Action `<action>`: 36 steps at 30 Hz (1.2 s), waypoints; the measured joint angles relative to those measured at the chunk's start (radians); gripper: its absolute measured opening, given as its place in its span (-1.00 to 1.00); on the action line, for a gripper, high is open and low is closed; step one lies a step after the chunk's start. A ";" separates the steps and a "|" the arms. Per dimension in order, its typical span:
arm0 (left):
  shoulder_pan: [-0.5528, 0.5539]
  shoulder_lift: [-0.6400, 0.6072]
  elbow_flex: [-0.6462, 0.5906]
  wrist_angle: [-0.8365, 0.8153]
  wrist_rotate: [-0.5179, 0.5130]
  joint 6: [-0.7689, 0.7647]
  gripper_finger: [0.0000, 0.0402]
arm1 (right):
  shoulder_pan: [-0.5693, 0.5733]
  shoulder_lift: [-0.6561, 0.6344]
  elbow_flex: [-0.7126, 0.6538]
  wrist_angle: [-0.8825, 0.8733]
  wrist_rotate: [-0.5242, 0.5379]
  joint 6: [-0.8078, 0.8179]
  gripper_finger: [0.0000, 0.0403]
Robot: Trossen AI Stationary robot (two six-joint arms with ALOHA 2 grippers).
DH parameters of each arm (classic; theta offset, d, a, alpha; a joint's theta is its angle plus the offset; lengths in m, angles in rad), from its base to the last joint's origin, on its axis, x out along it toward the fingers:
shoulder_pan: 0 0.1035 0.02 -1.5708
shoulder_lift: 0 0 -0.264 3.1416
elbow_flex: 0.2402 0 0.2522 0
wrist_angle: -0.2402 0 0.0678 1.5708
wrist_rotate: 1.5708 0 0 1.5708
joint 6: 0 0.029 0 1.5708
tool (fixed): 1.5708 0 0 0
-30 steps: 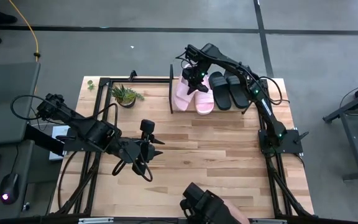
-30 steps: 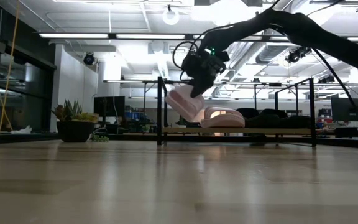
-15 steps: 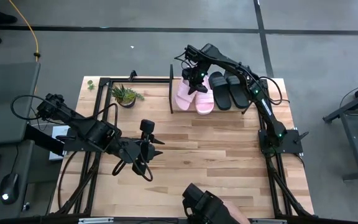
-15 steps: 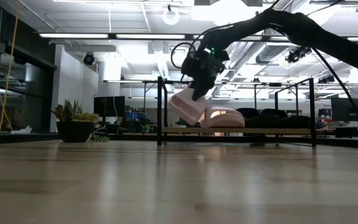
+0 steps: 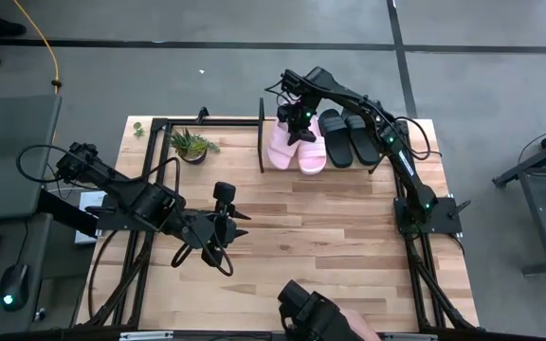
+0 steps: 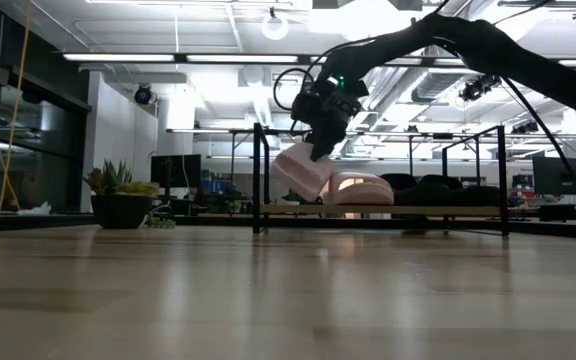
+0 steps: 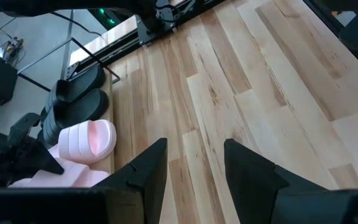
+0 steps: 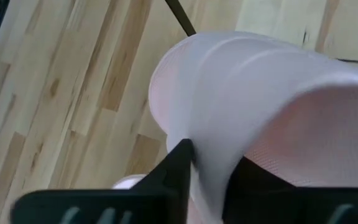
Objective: Pick and place slides into the shelf
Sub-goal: Put the pink slide on the shelf, then return to Home Position
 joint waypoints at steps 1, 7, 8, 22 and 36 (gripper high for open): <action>0.000 0.000 0.000 0.000 0.000 0.000 -0.29 | 0.000 0.000 0.000 0.000 0.001 0.012 -0.72; 0.000 0.000 0.000 0.000 0.000 0.000 -0.29 | 0.005 0.000 0.000 0.003 0.003 0.034 -0.40; 0.000 0.000 0.000 0.000 0.000 0.000 -0.29 | 0.006 0.000 0.000 0.007 0.003 0.041 -0.37; 0.000 0.000 0.000 -0.002 0.000 -0.007 -0.29 | 0.061 0.000 0.000 0.062 0.086 0.066 -0.18; 0.000 -0.018 0.000 -0.068 -0.006 -0.050 -0.29 | 0.044 -0.073 0.000 0.108 0.096 0.158 -0.18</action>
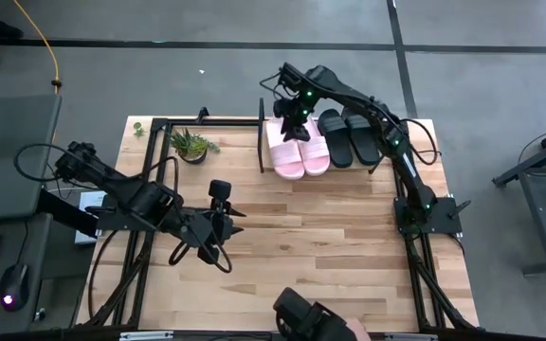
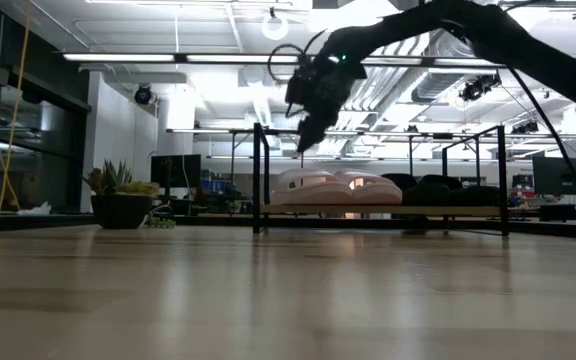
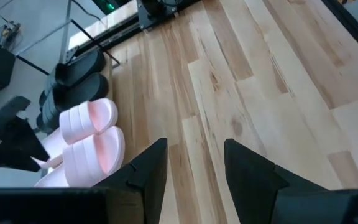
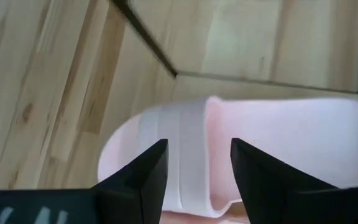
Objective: Pick and place slides into the shelf
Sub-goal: Return to Home Position
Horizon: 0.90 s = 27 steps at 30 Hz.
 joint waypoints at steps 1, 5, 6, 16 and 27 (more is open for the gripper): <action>0.000 -0.003 0.000 -0.008 0.000 0.000 -0.29 | 0.000 -0.011 0.000 0.014 0.001 0.022 -0.18; 0.000 -0.018 0.000 -0.026 -0.007 -0.002 -0.29 | 0.000 -0.052 0.000 0.040 -0.010 0.081 -0.18; 0.000 -0.021 0.000 -0.024 -0.009 -0.002 -0.29 | 0.001 -0.061 0.000 0.041 -0.017 0.082 -0.18; 0.000 -0.038 0.000 -0.026 -0.001 -0.034 -0.29 | 0.016 -0.095 0.001 0.066 -0.002 0.374 -0.18; 0.000 -0.037 0.000 -0.025 0.001 -0.047 -0.29 | 0.036 -0.094 0.001 0.080 -0.002 0.655 -0.18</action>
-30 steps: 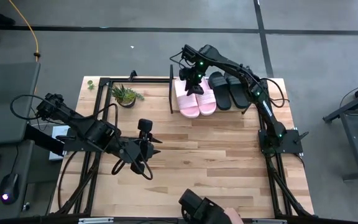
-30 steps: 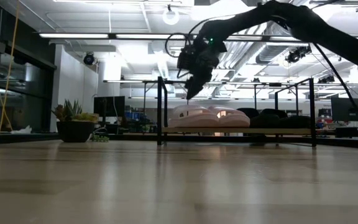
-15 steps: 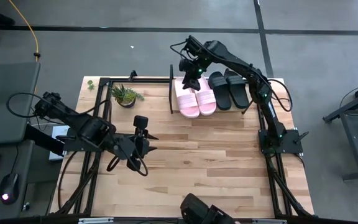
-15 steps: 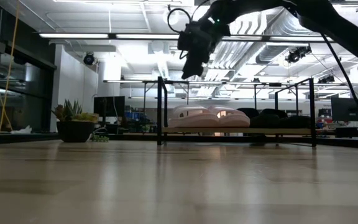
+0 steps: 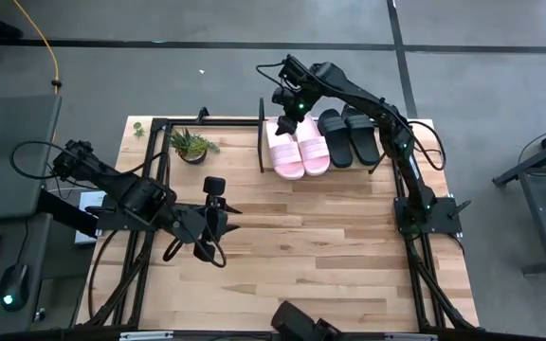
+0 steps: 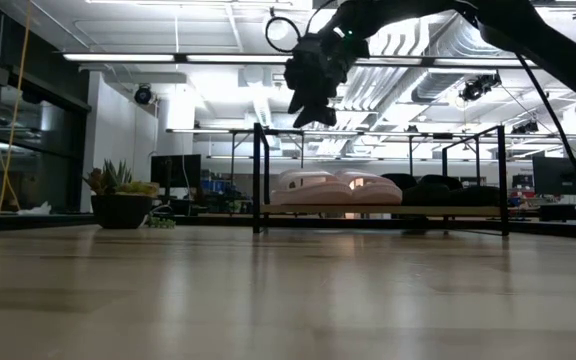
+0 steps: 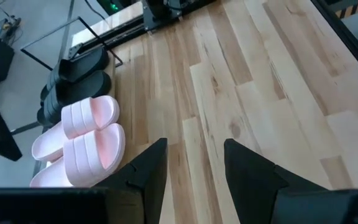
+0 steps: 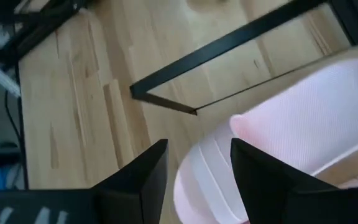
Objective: Pick and place slides into the shelf
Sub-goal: Return to Home Position
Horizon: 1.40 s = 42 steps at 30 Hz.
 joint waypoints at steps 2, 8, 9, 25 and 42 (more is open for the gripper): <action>0.000 0.000 0.000 0.019 -0.017 -0.010 -0.29 | 0.015 -0.004 -0.001 -0.007 0.000 -0.041 -0.18; 0.000 -0.049 0.000 0.073 -0.067 -0.037 -0.29 | 0.069 -0.036 -0.001 0.040 -0.034 -0.066 -0.18; 0.000 -0.057 0.000 0.074 -0.067 -0.038 -0.29 | 0.078 -0.048 -0.001 0.059 -0.044 -0.068 -0.18; 0.000 -0.205 0.000 0.047 -0.066 -0.034 -0.29 | 0.173 -0.340 -0.001 0.037 -0.055 -0.057 -0.18; 0.000 -0.442 -0.274 0.225 -0.066 -0.035 -0.29 | 0.372 -0.610 -0.001 -0.066 0.292 0.048 -0.18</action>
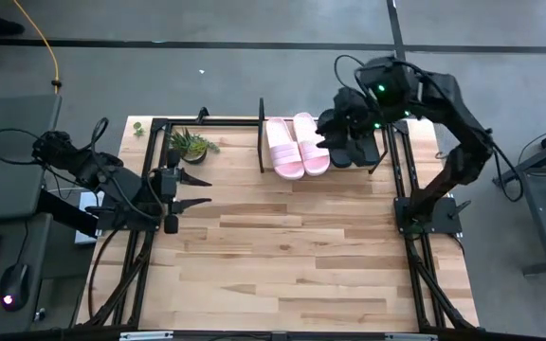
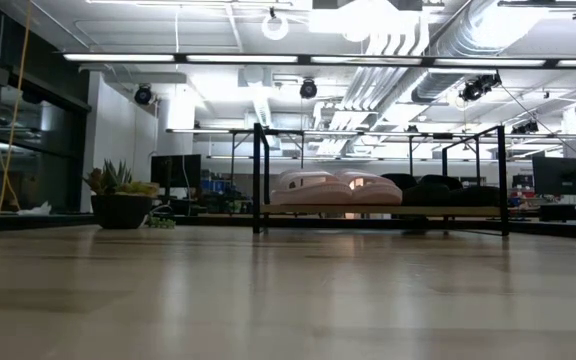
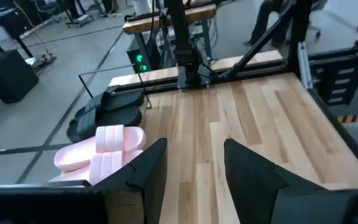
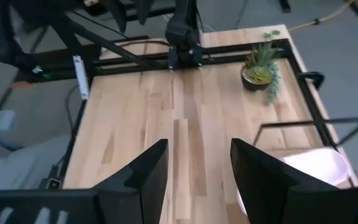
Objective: Pick and place slides into the shelf
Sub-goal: Return to Home Position
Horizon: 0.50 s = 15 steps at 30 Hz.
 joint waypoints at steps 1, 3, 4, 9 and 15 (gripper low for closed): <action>0.000 -0.013 -0.019 0.016 0.001 -0.003 -0.29 | 0.016 -0.010 -0.001 -0.011 0.030 0.008 -0.18; 0.000 -0.039 -0.043 0.047 0.012 -0.003 -0.29 | 0.050 -0.036 -0.019 -0.026 0.078 0.025 -0.18; 0.000 -0.050 -0.056 0.039 0.025 -0.002 -0.29 | 0.066 -0.054 -0.036 -0.023 0.097 0.032 -0.18; -0.001 -0.065 -0.094 0.061 0.060 0.004 -0.29 | 0.141 -0.197 -0.242 0.082 0.191 0.076 -0.18; 0.000 -0.056 -0.103 0.075 0.067 0.011 -0.29 | 0.181 -0.461 -0.664 0.330 0.227 0.125 -0.18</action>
